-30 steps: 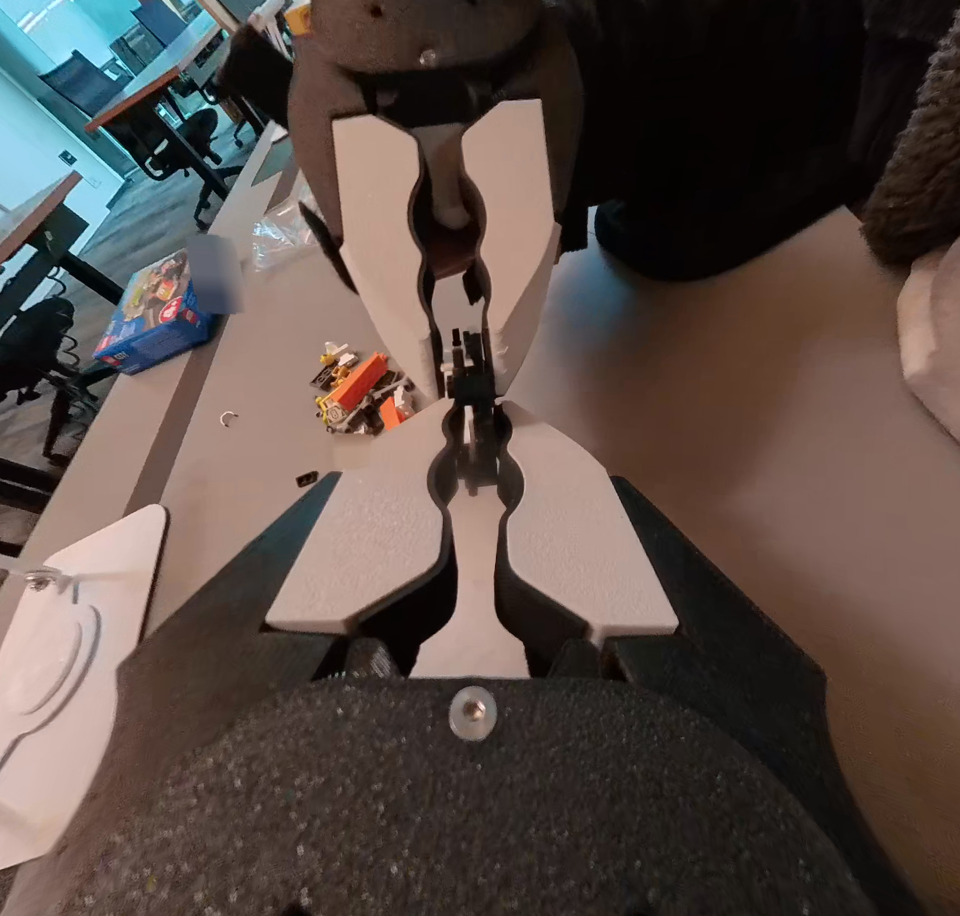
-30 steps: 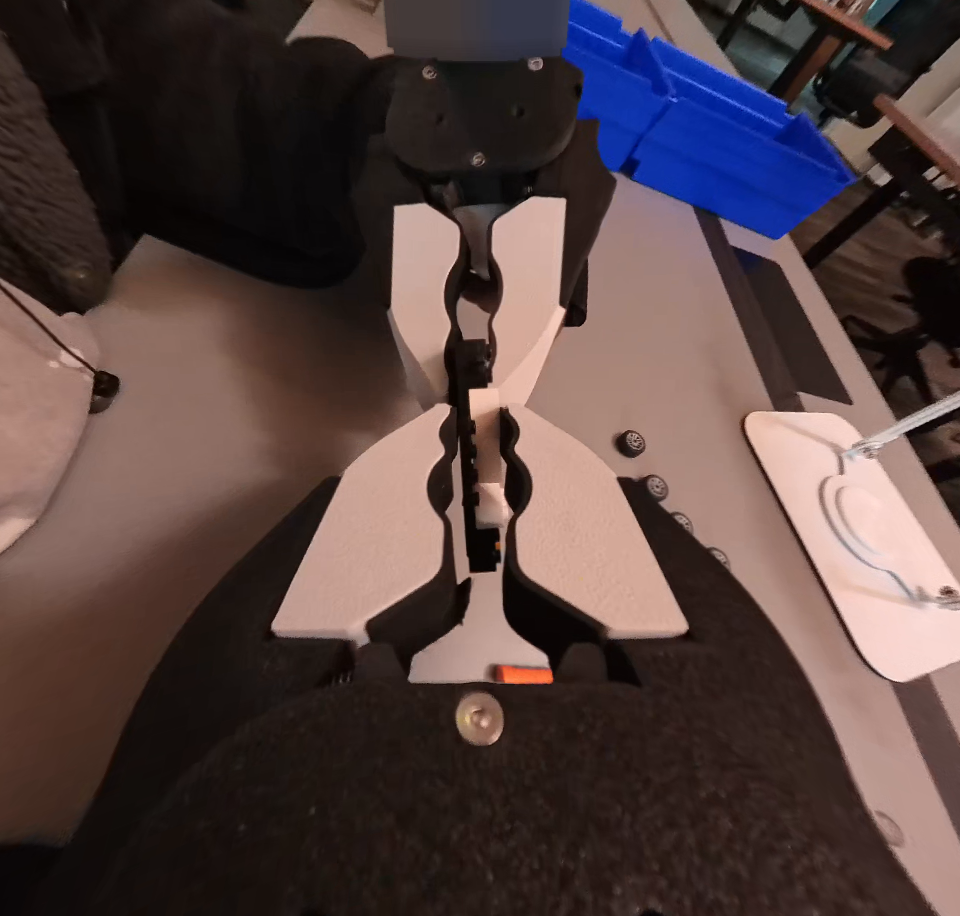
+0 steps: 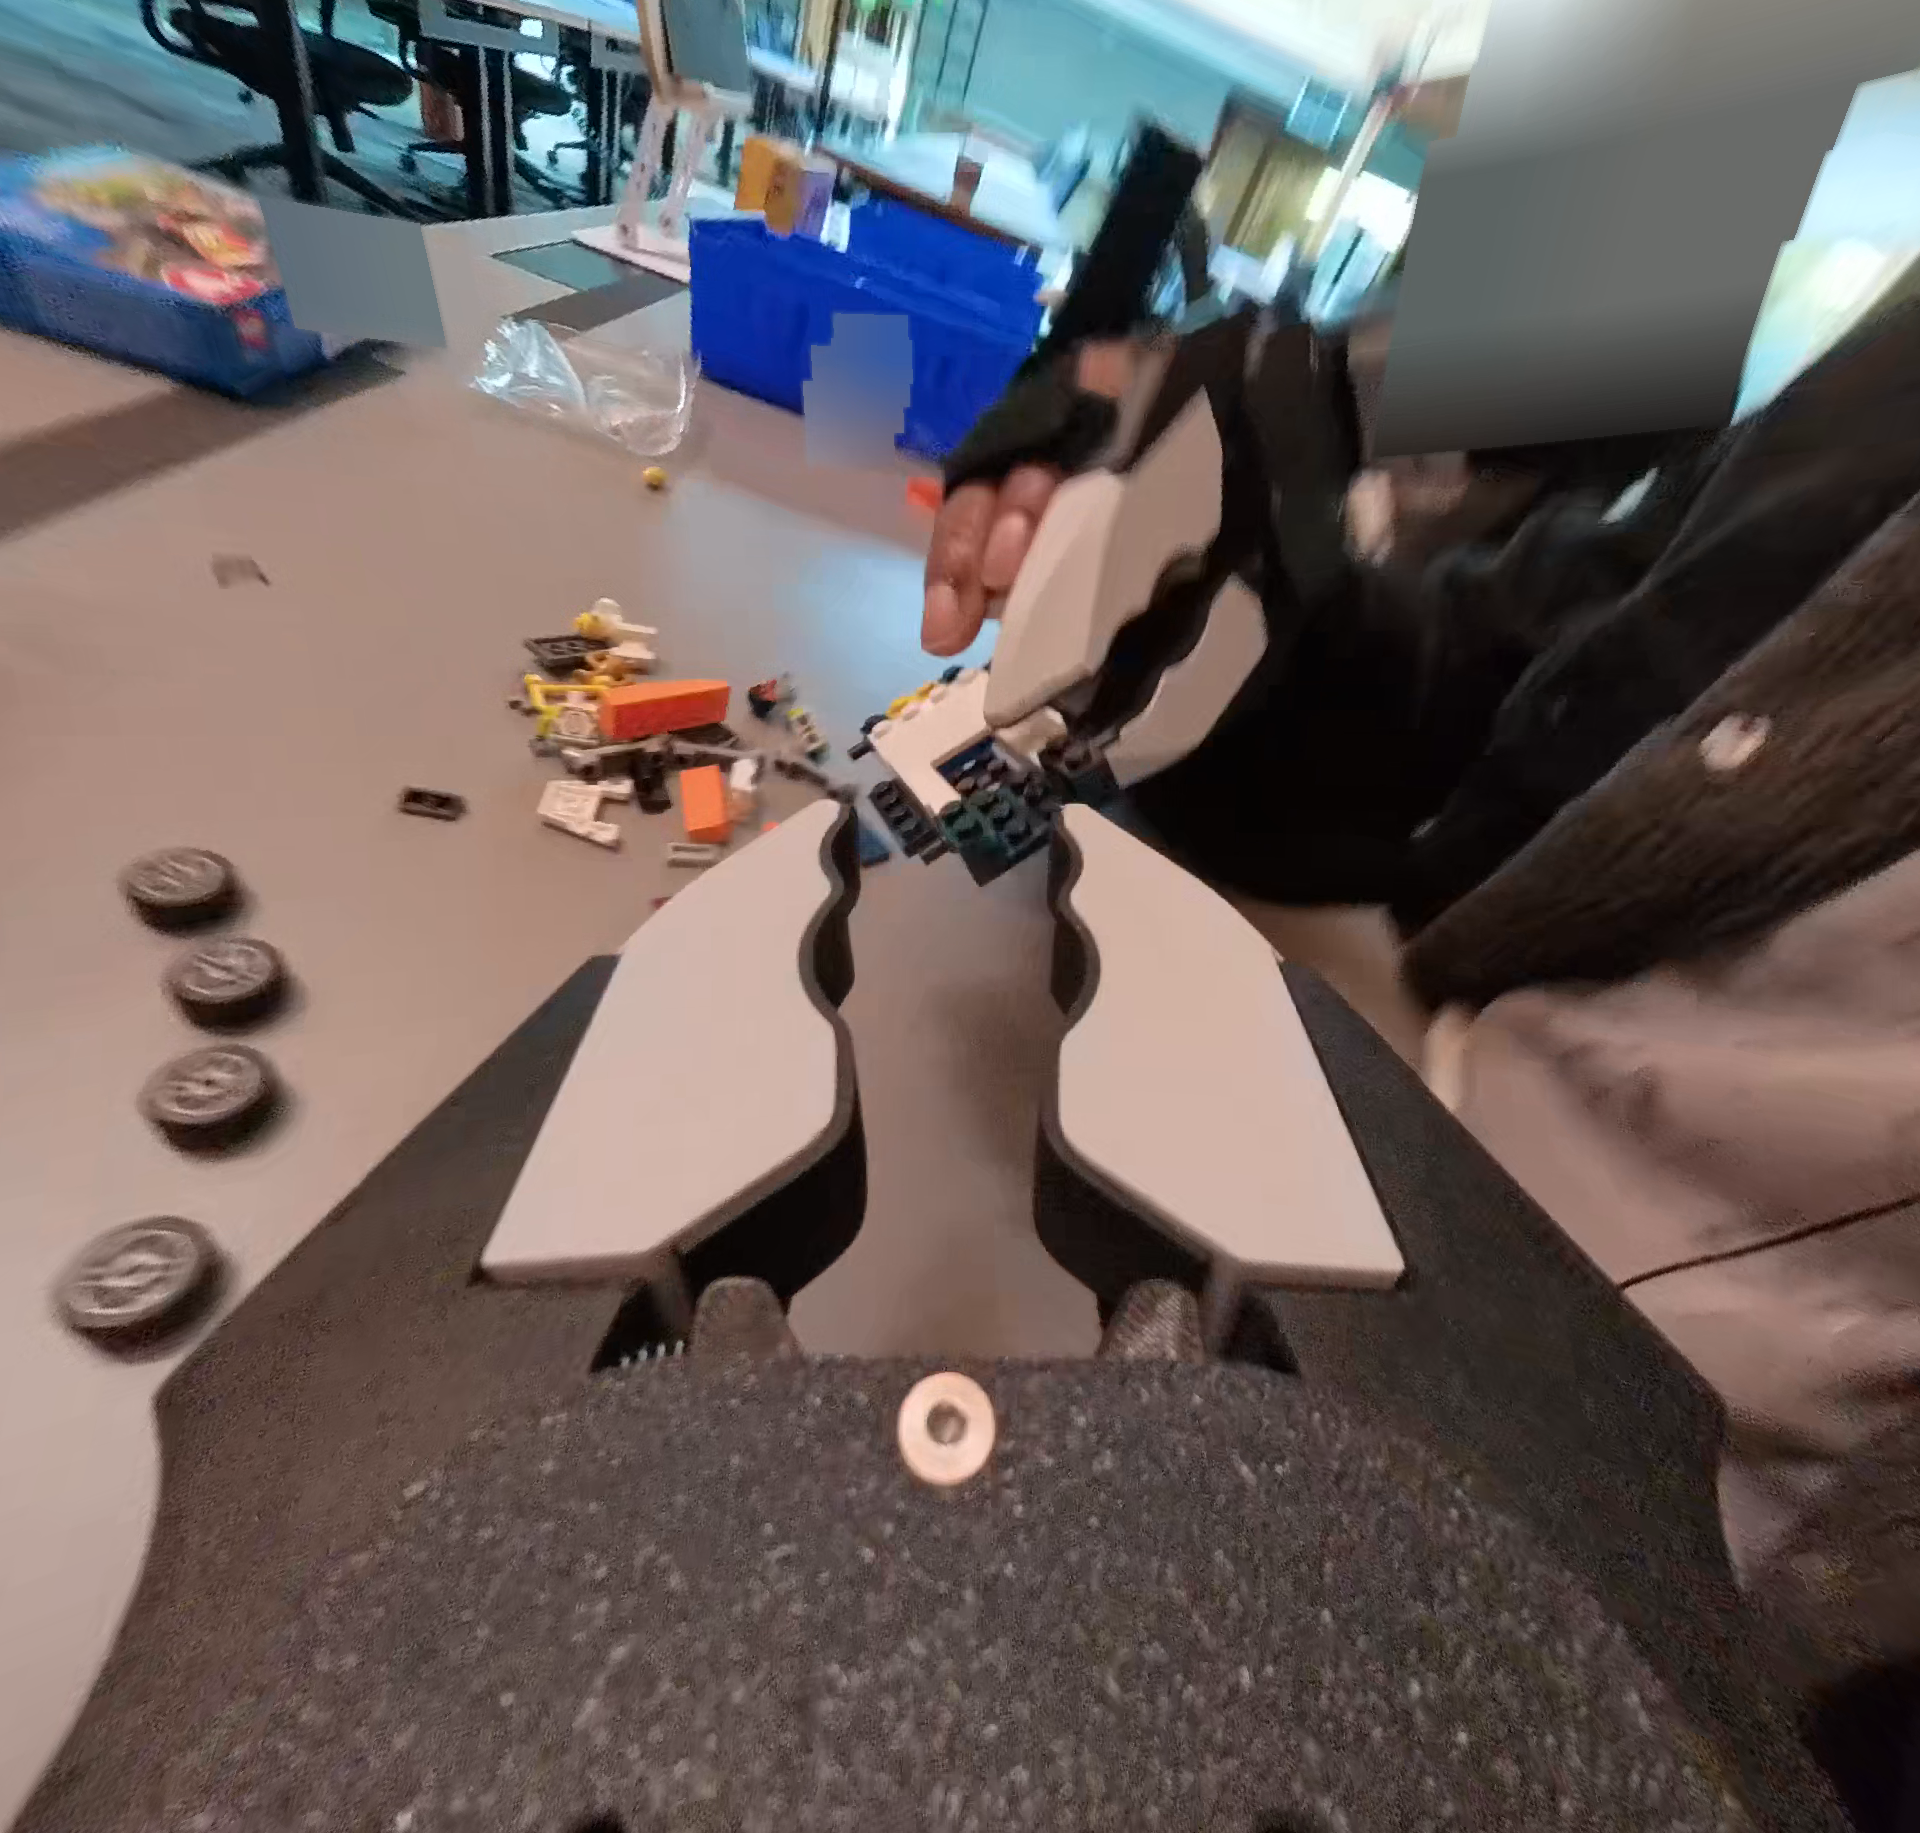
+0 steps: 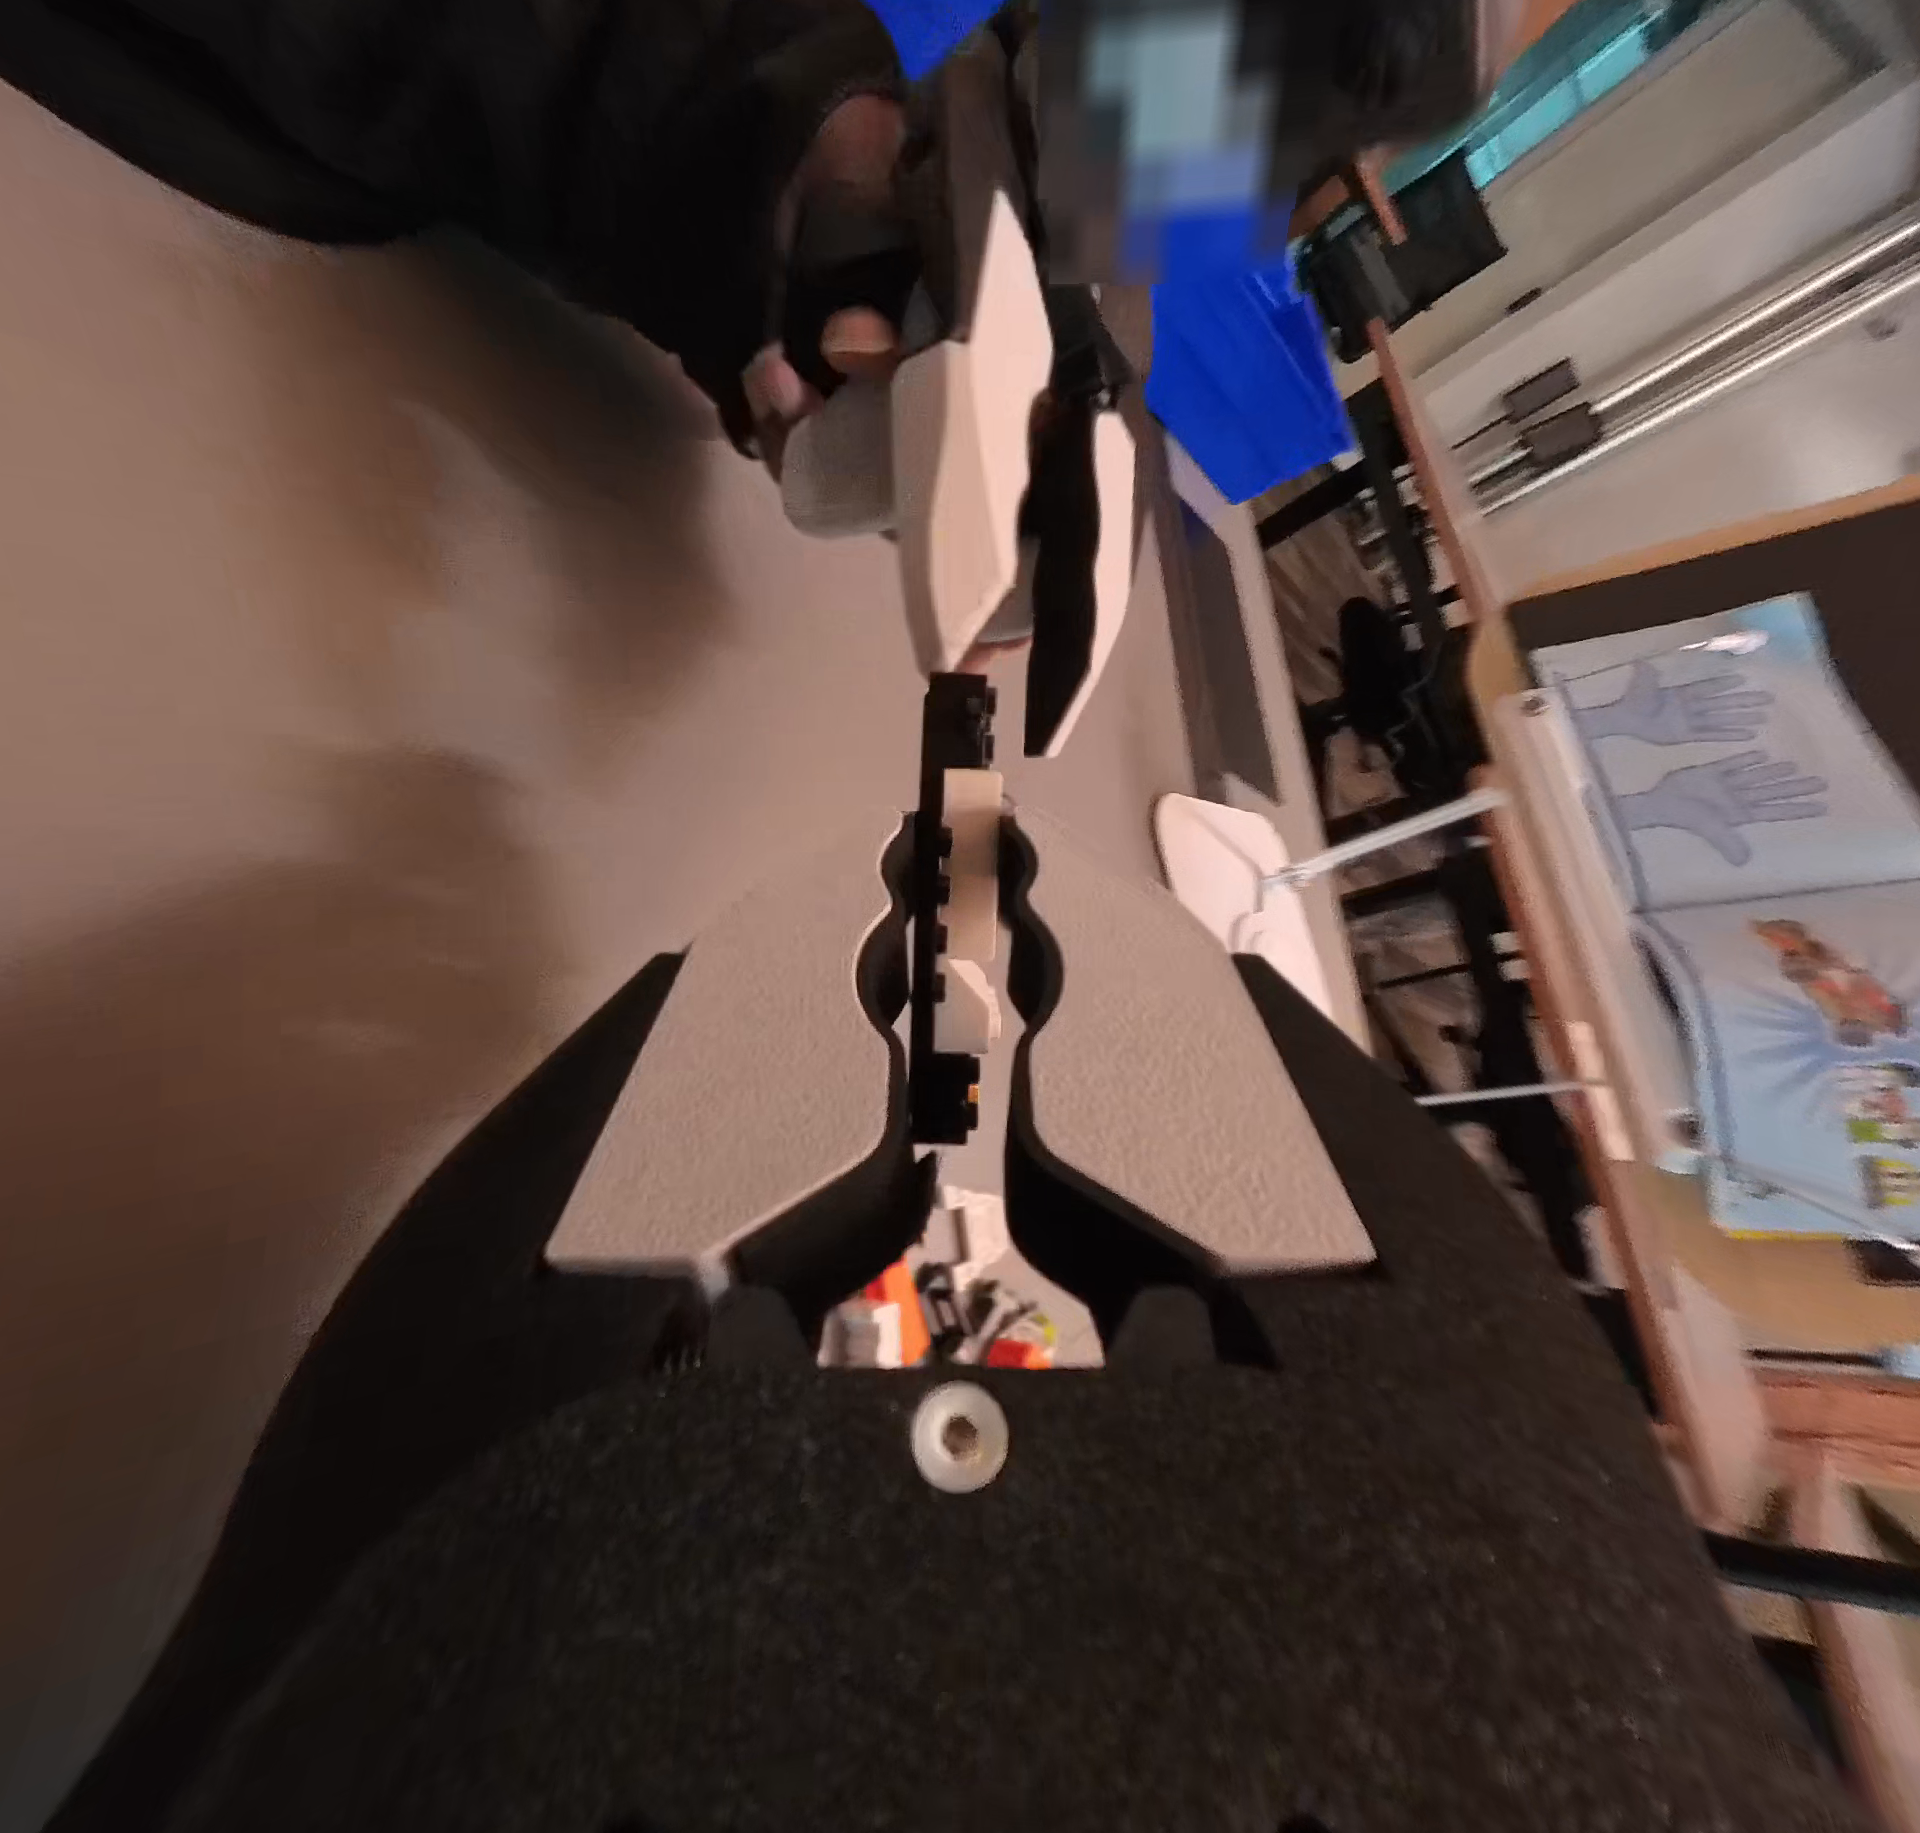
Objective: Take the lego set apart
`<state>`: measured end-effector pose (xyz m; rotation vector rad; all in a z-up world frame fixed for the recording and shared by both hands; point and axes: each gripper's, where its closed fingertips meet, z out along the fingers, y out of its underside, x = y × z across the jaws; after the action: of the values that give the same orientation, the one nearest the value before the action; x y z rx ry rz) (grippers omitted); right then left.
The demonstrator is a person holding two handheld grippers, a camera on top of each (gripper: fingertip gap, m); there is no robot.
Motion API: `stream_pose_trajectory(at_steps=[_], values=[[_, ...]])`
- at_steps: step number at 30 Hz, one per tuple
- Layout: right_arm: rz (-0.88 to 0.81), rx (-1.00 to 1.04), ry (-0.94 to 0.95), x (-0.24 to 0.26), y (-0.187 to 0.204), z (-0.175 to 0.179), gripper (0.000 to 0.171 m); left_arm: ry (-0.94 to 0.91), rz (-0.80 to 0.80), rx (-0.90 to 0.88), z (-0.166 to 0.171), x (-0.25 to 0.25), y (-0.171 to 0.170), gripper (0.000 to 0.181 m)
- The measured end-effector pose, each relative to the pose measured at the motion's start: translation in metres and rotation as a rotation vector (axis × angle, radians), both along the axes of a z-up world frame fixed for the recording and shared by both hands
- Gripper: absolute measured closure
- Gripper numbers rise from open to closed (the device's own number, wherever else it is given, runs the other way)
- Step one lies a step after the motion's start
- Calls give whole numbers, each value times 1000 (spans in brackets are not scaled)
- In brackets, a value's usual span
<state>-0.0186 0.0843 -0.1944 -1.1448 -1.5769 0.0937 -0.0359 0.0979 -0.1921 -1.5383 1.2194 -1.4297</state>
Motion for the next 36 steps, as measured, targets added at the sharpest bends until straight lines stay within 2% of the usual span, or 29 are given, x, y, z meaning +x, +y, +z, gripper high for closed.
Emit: stream_pose_trajectory(at_steps=[4,6,12,18,23,26,29,32,36], values=[[-66,238,-51,2,13,5,157,-198,57,-481,10,-2,32,160],[-99,329,-77,2,18,7,157,-246,76,-615,7,-3,41,164],[-168,548,-162,-3,31,0,157,-226,40,-769,-2,12,32,160],[-195,611,-175,-6,40,-10,157,-193,68,-825,-13,15,35,165],[-187,521,-147,-13,36,-19,155,-163,145,-714,-13,10,43,169],[-144,338,-3,-16,25,-8,156,-105,214,-557,-14,1,51,169],[-187,104,80,-5,33,-1,156,23,269,-343,-21,-1,52,169],[-255,41,28,6,45,-10,152,137,272,-133,-27,7,43,169],[-251,26,-58,3,45,-30,154,233,231,84,-31,17,27,169]])
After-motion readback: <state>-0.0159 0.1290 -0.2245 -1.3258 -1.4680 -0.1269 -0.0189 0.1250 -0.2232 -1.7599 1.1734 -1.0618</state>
